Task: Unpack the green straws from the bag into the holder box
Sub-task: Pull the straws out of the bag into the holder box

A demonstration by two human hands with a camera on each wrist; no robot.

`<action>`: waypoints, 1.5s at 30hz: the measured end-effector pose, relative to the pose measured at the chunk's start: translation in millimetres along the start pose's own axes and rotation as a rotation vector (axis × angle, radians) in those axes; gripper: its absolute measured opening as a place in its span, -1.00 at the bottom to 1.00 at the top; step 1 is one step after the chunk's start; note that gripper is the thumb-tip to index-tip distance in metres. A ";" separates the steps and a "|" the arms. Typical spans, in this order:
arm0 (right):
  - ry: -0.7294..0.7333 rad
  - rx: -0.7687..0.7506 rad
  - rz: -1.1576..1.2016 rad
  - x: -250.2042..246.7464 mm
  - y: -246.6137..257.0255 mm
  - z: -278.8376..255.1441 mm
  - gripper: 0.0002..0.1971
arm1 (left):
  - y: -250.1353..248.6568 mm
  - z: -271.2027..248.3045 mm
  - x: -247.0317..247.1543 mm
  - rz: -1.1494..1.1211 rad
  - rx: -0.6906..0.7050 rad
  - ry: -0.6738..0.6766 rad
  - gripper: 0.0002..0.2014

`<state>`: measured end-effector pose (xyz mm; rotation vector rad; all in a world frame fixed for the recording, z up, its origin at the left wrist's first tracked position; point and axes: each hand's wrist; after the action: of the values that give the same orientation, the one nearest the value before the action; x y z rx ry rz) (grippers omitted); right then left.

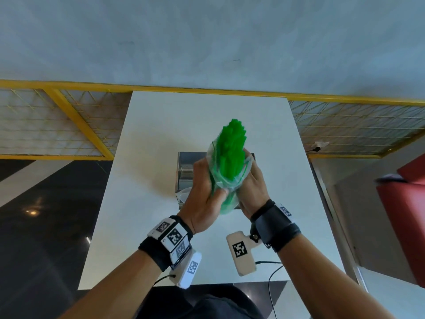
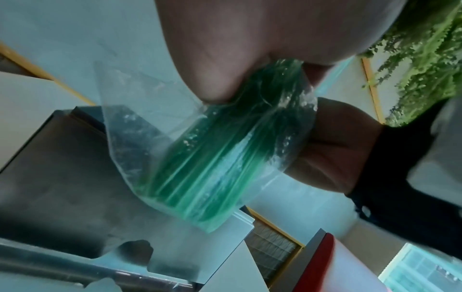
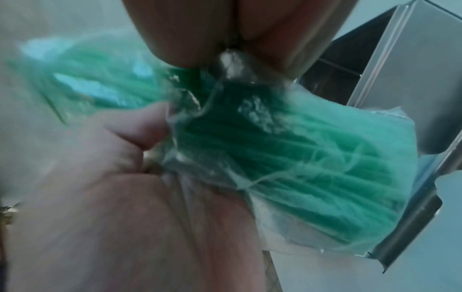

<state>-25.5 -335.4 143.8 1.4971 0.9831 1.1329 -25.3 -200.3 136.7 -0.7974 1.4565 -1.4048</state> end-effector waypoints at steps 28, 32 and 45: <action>0.292 0.271 -0.022 -11.3 -12.9 1.7 -0.57 | -10.9 43.0 -29.1 -0.121 -0.129 -0.291 -0.68; 0.243 0.258 0.045 -8.6 -10.7 4.3 -0.58 | -6.3 41.9 -30.0 0.081 -0.137 -0.189 -0.89; 0.012 0.500 0.526 10.8 -40.2 -2.2 -0.58 | -4.4 43.3 -55.8 0.723 -0.003 0.163 -0.73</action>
<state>-26.8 -316.8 106.4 2.2468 0.9485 1.3152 33.9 -166.0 154.8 -0.1122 1.6434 -0.9187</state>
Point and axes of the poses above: each hand's wrist, its own z-axis towards the middle knuckle, its own x-axis out of the palm, y = z × x, and after that the axes turned 3 degrees about -x, right-handed
